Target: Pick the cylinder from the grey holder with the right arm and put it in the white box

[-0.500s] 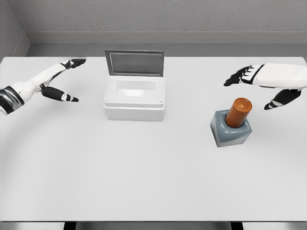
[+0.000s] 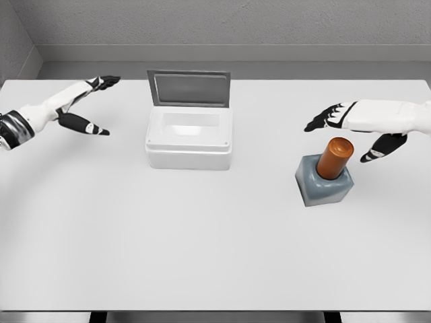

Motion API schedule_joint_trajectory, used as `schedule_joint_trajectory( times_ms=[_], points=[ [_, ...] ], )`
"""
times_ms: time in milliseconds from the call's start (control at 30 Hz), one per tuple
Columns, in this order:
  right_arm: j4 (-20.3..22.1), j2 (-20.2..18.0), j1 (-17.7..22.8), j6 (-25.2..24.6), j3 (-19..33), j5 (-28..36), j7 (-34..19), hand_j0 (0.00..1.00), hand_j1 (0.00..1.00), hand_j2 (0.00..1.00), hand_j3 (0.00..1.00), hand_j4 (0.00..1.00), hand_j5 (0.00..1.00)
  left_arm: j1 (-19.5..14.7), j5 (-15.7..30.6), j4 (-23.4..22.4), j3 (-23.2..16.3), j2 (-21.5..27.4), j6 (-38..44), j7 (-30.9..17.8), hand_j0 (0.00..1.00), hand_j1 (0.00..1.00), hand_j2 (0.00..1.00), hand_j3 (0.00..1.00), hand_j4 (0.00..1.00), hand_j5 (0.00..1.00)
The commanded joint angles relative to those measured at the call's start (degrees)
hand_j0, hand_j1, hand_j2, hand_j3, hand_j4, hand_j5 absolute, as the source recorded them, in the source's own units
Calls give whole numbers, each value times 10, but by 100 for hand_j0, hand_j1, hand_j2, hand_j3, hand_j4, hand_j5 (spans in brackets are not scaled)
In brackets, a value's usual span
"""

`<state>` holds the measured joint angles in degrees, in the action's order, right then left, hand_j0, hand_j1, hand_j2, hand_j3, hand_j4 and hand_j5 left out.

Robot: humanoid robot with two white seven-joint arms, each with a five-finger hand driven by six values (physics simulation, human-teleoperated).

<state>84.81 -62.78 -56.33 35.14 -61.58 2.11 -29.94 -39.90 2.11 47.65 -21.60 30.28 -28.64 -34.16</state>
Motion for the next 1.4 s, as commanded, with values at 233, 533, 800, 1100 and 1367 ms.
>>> schedule_joint_trajectory(
  times_ms=[233,533,800,1100,1367],
  points=[
    [7,6,2,-1,-6,-18,-6,100,100,100,100,100,100,-24,-3,-58,1,-37,1,-8,100,100,100,100,100,100],
    [5,21,0,-1,-9,-31,-23,100,100,100,100,100,100,-36,-4,-90,2,-46,2,-8,100,100,100,100,100,100],
    [5,22,0,-1,-4,-42,-28,100,100,100,100,100,100,-36,-4,-90,6,-41,2,-8,100,100,100,100,100,100],
    [4,33,-1,-1,-3,-44,-36,97,97,97,97,97,97,-36,-3,-87,8,-47,2,-8,100,100,100,100,100,100],
    [6,28,0,-1,-6,-44,-36,81,81,81,81,81,81,-36,-3,-86,8,-47,2,-8,100,100,100,100,100,100]
  ],
)
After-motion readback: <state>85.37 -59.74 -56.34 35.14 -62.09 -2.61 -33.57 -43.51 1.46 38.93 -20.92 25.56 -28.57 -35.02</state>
